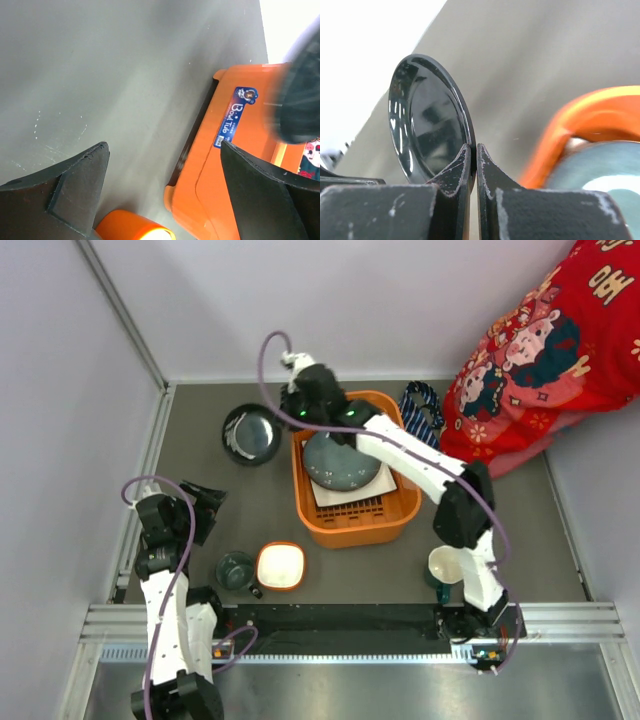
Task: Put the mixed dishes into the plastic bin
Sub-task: Place the plate in the plastic bin.
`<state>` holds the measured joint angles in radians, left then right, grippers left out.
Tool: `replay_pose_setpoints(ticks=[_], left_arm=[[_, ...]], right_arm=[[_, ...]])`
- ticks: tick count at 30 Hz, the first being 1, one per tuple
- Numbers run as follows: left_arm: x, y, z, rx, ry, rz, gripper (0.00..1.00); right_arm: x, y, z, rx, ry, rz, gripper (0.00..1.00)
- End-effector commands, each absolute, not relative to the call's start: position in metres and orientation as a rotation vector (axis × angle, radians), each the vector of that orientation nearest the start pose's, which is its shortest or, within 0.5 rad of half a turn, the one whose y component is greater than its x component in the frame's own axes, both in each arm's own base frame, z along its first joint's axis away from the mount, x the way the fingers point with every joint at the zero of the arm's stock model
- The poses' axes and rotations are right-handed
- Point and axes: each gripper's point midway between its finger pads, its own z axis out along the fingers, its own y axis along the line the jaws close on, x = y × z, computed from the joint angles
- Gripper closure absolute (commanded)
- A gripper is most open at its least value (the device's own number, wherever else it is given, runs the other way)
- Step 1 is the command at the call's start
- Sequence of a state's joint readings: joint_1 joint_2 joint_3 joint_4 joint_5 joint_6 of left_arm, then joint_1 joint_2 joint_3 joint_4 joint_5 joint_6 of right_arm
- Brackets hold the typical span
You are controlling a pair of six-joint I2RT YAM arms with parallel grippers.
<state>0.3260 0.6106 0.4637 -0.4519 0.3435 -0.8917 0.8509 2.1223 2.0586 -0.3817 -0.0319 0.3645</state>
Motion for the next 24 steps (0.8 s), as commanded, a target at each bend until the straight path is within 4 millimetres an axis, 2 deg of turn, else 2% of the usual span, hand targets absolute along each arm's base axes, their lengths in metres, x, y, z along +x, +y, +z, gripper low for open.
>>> replay_pose_setpoints(ticks=[1, 3, 4, 6, 7, 8, 9, 10, 11, 12, 13, 15, 16, 17, 18, 19, 24], left_arm=[[0.249, -0.012, 0.144, -1.056, 1.904, -0.708, 0.04], [0.248, -0.012, 0.141, -1.054, 1.915, -0.705, 0.04], [0.248, -0.013, 0.139, -1.052, 1.918, -0.709, 0.04], [0.249, -0.014, 0.138, -1.054, 1.917, -0.721, 0.04], [0.249, -0.014, 0.138, -1.053, 1.915, -0.724, 0.04], [0.250, -0.015, 0.138, -1.053, 1.912, -0.728, 0.04], [0.250, -0.015, 0.136, -1.053, 1.915, -0.730, 0.04], [0.250, -0.015, 0.135, -1.056, 1.915, -0.732, 0.04], [0.250, -0.015, 0.134, -1.057, 1.917, -0.733, 0.04], [0.250, -0.015, 0.134, -1.056, 1.919, -0.732, 0.04], [0.251, -0.015, 0.133, -1.053, 1.920, -0.735, 0.04], [0.251, -0.015, 0.133, -1.051, 1.926, -0.729, 0.04], [0.252, -0.015, 0.133, -1.048, 1.927, -0.728, 0.04], [0.252, -0.015, 0.132, -1.044, 1.931, -0.727, 0.04], [0.253, -0.016, 0.133, -1.034, 1.933, -0.737, 0.02], [0.255, -0.016, 0.135, -1.020, 1.925, -0.743, 0.01], [0.259, -0.018, 0.134, -1.002, 1.943, -0.759, 0.01]], right_arm=[[0.415, 0.402, 0.360, -0.326, 1.818, 0.868, 1.00], [0.419, 0.383, 0.365, -0.294, 1.809, 0.845, 1.00], [0.420, 0.363, 0.371, -0.269, 1.796, 0.826, 1.00], [0.422, 0.342, 0.374, -0.237, 1.787, 0.801, 1.00], [0.427, 0.327, 0.364, -0.215, 1.811, 0.772, 1.00], [0.424, 0.314, 0.372, -0.199, 1.795, 0.763, 1.00], [0.424, 0.307, 0.371, -0.189, 1.799, 0.754, 1.00], [0.426, 0.295, 0.357, -0.177, 1.830, 0.724, 1.00], [0.422, 0.287, 0.361, -0.170, 1.824, 0.713, 1.00], [0.422, 0.281, 0.357, -0.163, 1.832, 0.699, 1.00], [0.421, 0.275, 0.341, -0.162, 1.863, 0.681, 1.00], [0.419, 0.262, 0.335, -0.144, 1.872, 0.664, 1.00], [0.417, 0.257, 0.321, -0.141, 1.903, 0.655, 1.00], [0.416, 0.254, 0.316, -0.135, 1.909, 0.649, 1.00], [0.413, 0.250, 0.316, -0.132, 1.909, 0.649, 1.00], [0.409, 0.249, 0.304, -0.136, 1.932, 0.642, 1.00], [0.402, 0.241, 0.277, -0.129, 1.990, 0.604, 1.00]])
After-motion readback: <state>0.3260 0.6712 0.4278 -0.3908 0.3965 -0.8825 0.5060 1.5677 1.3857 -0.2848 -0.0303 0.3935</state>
